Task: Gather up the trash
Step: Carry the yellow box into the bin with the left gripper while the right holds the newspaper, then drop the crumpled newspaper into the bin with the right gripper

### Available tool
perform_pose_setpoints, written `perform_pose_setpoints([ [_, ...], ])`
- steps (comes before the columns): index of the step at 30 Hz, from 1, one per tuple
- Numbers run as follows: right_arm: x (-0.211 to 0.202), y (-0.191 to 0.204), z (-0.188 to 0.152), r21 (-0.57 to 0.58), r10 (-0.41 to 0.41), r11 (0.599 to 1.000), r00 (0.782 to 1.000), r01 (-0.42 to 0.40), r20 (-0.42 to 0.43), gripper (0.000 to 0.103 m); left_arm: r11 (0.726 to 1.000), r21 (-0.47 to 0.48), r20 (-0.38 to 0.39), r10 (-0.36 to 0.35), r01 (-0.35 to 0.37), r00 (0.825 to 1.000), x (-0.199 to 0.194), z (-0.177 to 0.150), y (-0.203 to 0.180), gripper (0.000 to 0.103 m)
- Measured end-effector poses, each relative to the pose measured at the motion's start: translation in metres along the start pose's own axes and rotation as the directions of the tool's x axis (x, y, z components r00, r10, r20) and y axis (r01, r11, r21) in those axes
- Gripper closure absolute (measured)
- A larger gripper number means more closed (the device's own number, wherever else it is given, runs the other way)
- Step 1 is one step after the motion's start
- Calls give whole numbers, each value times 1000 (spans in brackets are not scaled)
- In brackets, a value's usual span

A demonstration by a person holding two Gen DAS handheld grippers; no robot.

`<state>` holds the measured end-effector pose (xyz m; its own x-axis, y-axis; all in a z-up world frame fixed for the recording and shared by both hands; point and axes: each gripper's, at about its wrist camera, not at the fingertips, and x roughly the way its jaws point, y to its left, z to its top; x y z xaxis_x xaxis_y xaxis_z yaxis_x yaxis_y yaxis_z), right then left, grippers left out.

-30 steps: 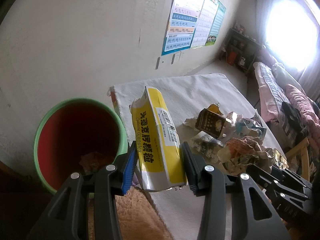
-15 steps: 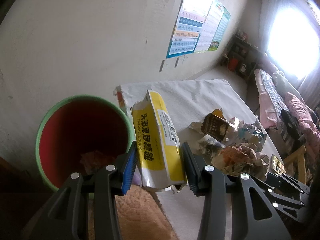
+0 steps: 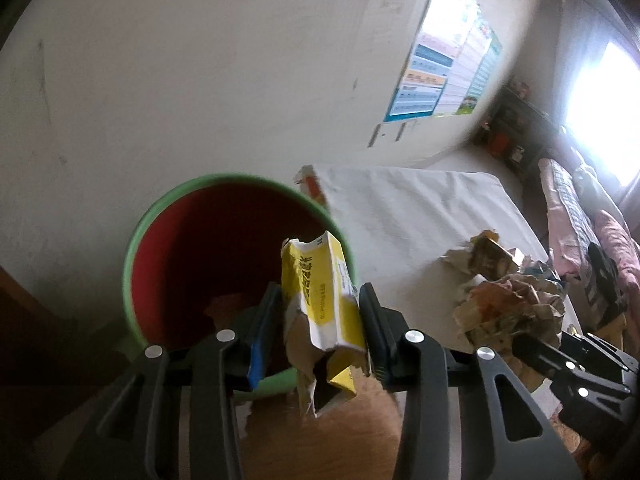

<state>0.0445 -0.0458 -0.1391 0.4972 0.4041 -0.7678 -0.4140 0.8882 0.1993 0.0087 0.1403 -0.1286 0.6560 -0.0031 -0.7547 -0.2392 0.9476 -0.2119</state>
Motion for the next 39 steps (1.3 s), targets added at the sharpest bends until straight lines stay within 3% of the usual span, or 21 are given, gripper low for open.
perform_pose_setpoints([
  [6, 11, 10, 12, -3, 32, 999, 999, -32, -18, 64, 997, -55, 13, 49, -48, 999, 0, 4, 28, 66],
  [14, 41, 60, 45, -71, 154, 985, 987, -156, -45, 61, 985, -112, 1, 133, -132, 991, 6, 8, 63, 65],
  [15, 46, 65, 48, -77, 165, 983, 985, -169, -52, 59, 983, -118, -4, 140, -139, 990, 6, 7, 67, 64],
  [17, 58, 80, 53, -88, 194, 976, 978, -200, -74, 45, 981, -125, -22, 149, -150, 989, 8, 7, 71, 59],
  [19, 62, 87, 56, -90, 207, 973, 975, -214, -74, 39, 976, -139, -29, 165, -168, 986, 8, 6, 76, 47],
  [24, 64, 98, 56, -97, 230, 967, 971, -236, -73, 36, 970, -163, -26, 176, -178, 984, 6, 4, 84, 45],
  [33, 34, 50, 44, -18, 167, 986, 985, -168, -41, 33, 983, -123, -26, 132, -135, 991, 5, 3, 61, 44],
  [39, 7, -25, 23, 84, -18, 996, 1000, 19, -15, 31, 993, -69, -32, 94, -96, 995, 5, 2, 35, 44],
])
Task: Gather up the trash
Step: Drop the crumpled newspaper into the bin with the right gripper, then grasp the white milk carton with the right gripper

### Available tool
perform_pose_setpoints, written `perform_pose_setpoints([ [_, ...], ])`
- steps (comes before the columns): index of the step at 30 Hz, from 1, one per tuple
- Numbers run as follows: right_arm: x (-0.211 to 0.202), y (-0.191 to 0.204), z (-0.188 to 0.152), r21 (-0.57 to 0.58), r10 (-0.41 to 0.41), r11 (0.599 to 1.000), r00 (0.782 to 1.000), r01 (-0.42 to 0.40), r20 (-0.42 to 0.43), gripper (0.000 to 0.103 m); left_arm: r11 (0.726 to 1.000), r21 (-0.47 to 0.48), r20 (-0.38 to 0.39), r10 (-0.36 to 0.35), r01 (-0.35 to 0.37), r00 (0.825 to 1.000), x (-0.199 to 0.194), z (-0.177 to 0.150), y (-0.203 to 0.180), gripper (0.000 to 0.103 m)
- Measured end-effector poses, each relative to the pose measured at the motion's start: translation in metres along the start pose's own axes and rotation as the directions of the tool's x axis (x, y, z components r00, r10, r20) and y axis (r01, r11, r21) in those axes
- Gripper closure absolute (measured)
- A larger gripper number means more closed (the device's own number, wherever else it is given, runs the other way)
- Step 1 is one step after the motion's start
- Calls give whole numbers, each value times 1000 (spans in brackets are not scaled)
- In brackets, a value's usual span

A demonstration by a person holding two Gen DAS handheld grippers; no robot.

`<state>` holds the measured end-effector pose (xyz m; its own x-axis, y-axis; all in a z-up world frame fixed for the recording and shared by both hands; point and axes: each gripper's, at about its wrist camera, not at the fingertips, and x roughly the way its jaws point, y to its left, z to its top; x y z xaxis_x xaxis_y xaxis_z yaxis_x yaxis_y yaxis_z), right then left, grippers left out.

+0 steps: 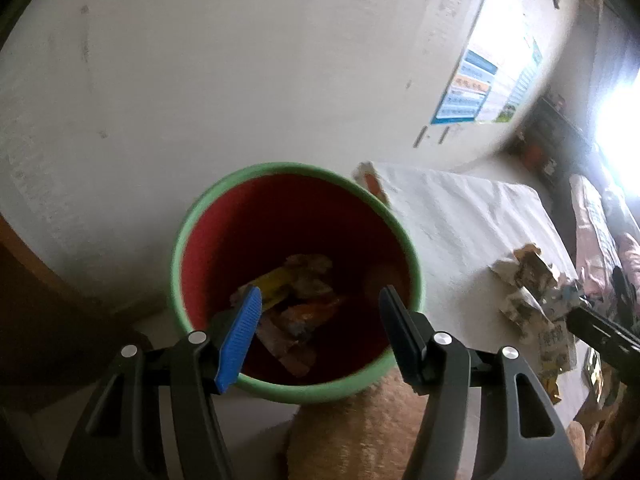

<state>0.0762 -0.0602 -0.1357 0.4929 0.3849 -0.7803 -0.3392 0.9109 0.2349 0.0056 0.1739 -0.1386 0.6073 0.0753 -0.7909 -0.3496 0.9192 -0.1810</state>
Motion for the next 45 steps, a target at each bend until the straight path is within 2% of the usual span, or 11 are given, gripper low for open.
perform_pose_setpoints([
  [2, -9, -37, -15, 63, -86, 994, 996, 86, -5, 31, 1000, 17, -7, -10, 10, 1000, 0, -2, -9, 44],
  [8, -22, -128, -57, 280, -167, 944, 984, 178, -60, 31, 997, 69, -27, -38, 40, 999, 0, -6, -36, 44],
  [16, 11, -153, -56, 233, -161, 955, 980, 184, -113, 31, 975, 199, -41, -94, 100, 995, -14, -21, -91, 44],
  [18, 18, -159, -57, 245, -134, 956, 984, 159, -115, 45, 964, 223, -51, -135, 143, 990, -18, -27, -105, 44],
  [19, 20, -161, -58, 241, -129, 958, 984, 156, -124, 59, 957, 237, -69, -157, 169, 985, -18, -33, -113, 45],
  [20, 23, -162, -57, 242, -114, 960, 985, 143, -132, 62, 949, 253, -93, -172, 190, 981, -17, -39, -122, 45],
  [22, 17, -165, -57, 273, -67, 957, 992, 94, -107, 62, 930, 287, -133, -198, 229, 971, -16, -51, -137, 45],
  [26, -7, -172, -59, 308, -34, 950, 998, 49, -52, 64, 865, 374, -242, -258, 335, 936, -13, -79, -180, 45],
  [31, -34, -184, -81, 377, -4, 926, 1000, 11, -20, 64, 793, 474, -295, -267, 383, 917, -4, -96, -221, 45],
  [38, -65, -198, -102, 419, -36, 907, 999, 41, -20, 65, 760, 480, -366, -280, 438, 887, 17, -106, -262, 45],
  [45, -64, -205, -129, 446, -3, 894, 996, 43, -90, 63, 729, 524, -407, -240, 441, 881, 42, -122, -289, 45],
])
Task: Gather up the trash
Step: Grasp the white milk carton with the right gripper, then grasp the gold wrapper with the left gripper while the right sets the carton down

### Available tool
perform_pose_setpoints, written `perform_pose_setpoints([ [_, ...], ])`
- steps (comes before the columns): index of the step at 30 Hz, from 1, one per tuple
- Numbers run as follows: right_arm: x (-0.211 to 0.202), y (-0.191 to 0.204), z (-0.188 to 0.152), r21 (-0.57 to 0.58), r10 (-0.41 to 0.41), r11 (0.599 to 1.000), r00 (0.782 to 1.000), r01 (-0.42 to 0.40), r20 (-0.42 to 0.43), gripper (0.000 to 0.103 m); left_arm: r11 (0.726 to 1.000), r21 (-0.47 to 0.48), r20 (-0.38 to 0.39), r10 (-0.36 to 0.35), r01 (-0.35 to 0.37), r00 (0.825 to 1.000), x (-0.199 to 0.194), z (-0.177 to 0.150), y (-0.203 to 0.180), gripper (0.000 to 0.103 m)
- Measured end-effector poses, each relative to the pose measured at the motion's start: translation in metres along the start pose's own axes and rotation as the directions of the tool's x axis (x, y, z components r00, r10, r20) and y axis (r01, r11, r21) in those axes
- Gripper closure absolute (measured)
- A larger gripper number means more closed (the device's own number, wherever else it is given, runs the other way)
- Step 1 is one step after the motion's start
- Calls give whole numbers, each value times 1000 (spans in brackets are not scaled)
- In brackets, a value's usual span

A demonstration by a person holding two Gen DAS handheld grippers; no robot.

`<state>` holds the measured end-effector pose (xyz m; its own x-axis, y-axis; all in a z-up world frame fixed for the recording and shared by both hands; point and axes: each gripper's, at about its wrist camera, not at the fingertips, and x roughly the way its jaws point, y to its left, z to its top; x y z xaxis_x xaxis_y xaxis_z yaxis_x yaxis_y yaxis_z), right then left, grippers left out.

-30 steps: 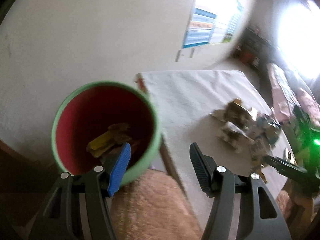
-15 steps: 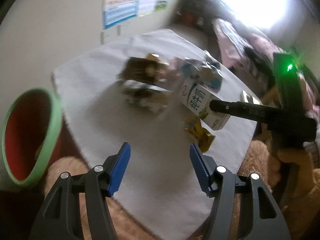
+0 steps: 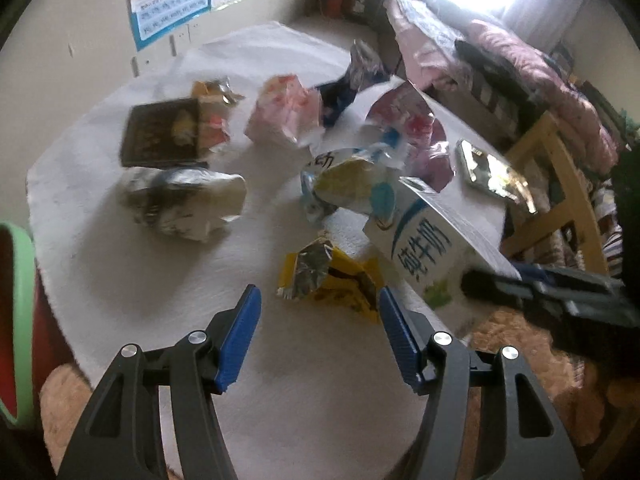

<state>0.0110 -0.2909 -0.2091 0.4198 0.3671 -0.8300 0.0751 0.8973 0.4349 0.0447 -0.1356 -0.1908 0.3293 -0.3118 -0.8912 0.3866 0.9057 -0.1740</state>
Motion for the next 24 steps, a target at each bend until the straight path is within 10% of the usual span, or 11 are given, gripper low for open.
perform_pose_setpoints([
  [5, -1, -2, -4, 4, 0, 1000, 1000, 0, -10, 41, 998, -54, -46, -19, 16, 999, 22, 7, 9, 48],
  [12, -4, -2, -5, 3, -11, 1000, 1000, 11, -11, 36, 996, -65, -36, -67, 65, 997, 17, 12, 8, 103],
  [24, 2, 6, 9, -18, -39, 999, 999, 39, 1, 36, 988, -150, 48, -20, 27, 999, -27, 2, 51, 103],
])
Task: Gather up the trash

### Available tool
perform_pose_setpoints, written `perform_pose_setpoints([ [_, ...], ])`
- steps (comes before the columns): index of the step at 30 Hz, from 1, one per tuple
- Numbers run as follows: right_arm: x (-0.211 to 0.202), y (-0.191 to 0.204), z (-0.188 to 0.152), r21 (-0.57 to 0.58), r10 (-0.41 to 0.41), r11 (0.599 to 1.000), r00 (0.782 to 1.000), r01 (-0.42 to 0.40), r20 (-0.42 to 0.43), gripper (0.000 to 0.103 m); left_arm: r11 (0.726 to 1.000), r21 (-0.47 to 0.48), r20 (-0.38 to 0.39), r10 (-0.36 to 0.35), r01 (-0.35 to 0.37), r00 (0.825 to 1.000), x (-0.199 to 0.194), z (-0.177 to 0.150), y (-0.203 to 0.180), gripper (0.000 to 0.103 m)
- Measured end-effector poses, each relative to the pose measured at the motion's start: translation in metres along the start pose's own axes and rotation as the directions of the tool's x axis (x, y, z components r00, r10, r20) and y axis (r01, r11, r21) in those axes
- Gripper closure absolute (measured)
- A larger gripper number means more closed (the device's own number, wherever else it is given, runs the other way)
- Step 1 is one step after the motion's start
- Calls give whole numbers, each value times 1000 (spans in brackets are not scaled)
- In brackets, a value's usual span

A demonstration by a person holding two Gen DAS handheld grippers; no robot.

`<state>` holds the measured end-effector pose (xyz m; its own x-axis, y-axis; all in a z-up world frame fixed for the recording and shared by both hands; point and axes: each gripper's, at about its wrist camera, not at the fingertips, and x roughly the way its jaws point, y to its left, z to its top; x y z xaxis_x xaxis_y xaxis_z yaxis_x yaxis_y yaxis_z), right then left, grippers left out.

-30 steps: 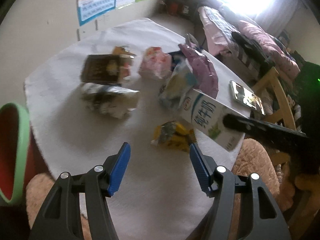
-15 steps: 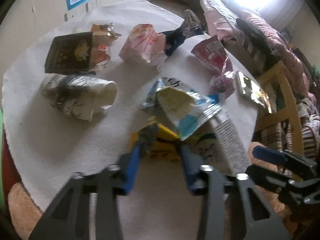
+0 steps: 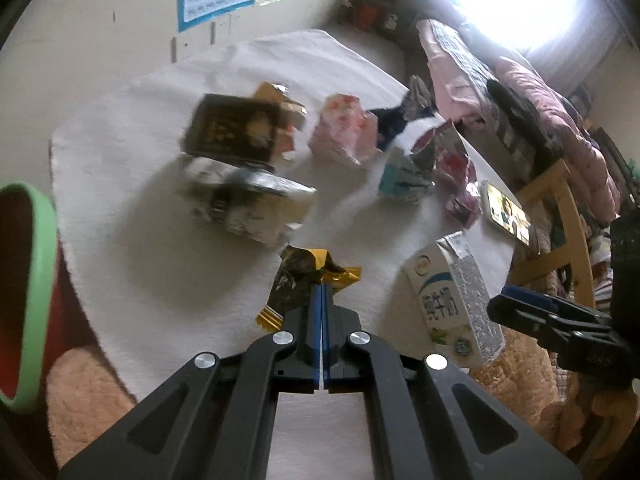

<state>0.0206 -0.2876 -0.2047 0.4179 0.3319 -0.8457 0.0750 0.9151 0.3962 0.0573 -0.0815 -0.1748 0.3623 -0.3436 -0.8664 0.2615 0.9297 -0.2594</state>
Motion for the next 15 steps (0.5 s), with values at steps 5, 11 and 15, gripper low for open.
perform_pose_setpoints([
  [5, 16, 18, 10, -77, -38, 996, 999, 37, -21, 36, 999, -36, 13, -9, 9, 1000, -10, -2, 12, 103],
  [11, 42, 29, -3, -149, -116, 983, 991, 104, -73, 60, 997, -72, 61, 26, -21, 998, -31, -8, 28, 103],
  [15, 32, 39, -1, -168, -115, 980, 993, 108, -33, 62, 993, -110, 91, 48, -38, 995, -42, -9, 42, 103],
])
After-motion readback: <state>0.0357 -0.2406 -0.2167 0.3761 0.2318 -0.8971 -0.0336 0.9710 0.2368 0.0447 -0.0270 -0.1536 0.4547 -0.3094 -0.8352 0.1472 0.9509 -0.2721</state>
